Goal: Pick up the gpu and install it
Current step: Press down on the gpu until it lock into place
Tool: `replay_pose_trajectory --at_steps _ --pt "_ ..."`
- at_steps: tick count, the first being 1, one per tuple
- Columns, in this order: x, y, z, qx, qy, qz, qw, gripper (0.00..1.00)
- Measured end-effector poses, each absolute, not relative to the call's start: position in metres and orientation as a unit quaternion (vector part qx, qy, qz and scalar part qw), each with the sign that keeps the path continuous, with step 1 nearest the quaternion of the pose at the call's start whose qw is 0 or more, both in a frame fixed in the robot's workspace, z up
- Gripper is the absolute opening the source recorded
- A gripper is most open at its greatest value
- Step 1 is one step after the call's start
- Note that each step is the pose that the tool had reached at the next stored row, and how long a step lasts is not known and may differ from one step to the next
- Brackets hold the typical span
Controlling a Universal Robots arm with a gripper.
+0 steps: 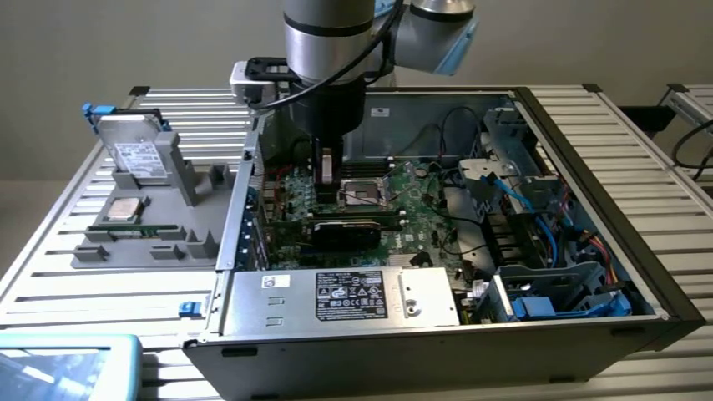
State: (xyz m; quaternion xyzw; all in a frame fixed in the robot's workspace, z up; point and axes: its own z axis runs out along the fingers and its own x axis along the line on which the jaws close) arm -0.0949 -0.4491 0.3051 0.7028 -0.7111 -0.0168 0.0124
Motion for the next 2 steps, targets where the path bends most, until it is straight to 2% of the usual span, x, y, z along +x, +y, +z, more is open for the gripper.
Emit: replay_pose_trajectory --at_steps 2 --pt "-0.0949 -0.4491 0.3051 0.703 -0.711 -0.017 0.012 0.12"
